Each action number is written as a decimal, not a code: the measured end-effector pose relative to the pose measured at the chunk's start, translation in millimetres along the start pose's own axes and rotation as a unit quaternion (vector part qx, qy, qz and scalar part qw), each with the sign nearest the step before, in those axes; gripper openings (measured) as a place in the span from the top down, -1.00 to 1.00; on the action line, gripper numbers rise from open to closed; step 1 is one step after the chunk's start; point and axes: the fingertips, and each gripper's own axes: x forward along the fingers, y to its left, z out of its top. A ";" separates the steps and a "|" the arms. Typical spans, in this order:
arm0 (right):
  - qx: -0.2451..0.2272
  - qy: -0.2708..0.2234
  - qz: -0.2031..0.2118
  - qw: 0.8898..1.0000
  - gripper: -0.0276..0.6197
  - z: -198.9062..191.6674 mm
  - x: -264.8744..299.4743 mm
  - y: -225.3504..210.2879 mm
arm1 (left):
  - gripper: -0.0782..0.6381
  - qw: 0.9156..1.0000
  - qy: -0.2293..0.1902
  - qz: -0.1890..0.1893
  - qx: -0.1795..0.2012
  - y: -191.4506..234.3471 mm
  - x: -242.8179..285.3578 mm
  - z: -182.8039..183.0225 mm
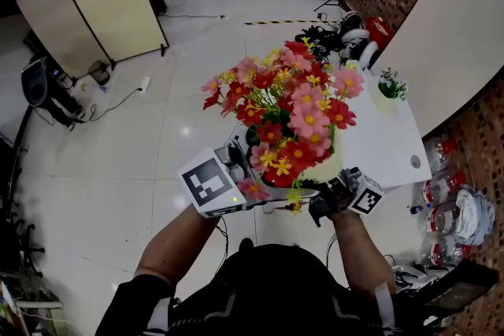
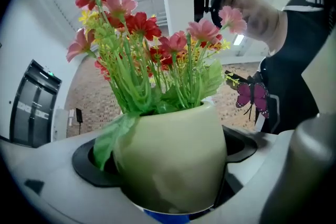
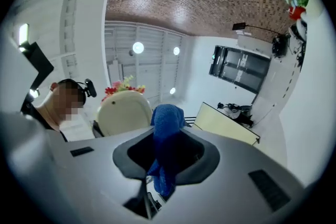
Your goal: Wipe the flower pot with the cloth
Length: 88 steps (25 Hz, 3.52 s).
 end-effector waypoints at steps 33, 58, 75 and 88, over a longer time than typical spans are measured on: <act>-0.200 0.120 0.096 0.968 0.70 -5.3 21.2 42.3 | -0.83 0.999 0.030 -0.027 -0.004 3.6 -7.5 -11.8; -0.285 0.226 0.117 0.924 0.70 -22.8 48.7 40.1 | -0.83 0.998 0.024 -0.064 0.001 1.0 -6.0 -10.8; -0.267 0.266 0.127 0.917 0.70 -40.1 32.6 51.2 | -0.83 0.996 0.015 -0.086 0.001 -3.1 -5.3 -5.9; -0.265 0.269 0.161 0.912 0.70 -57.6 88.1 81.2 | -0.83 0.996 0.037 -0.079 0.032 5.8 -12.4 -12.6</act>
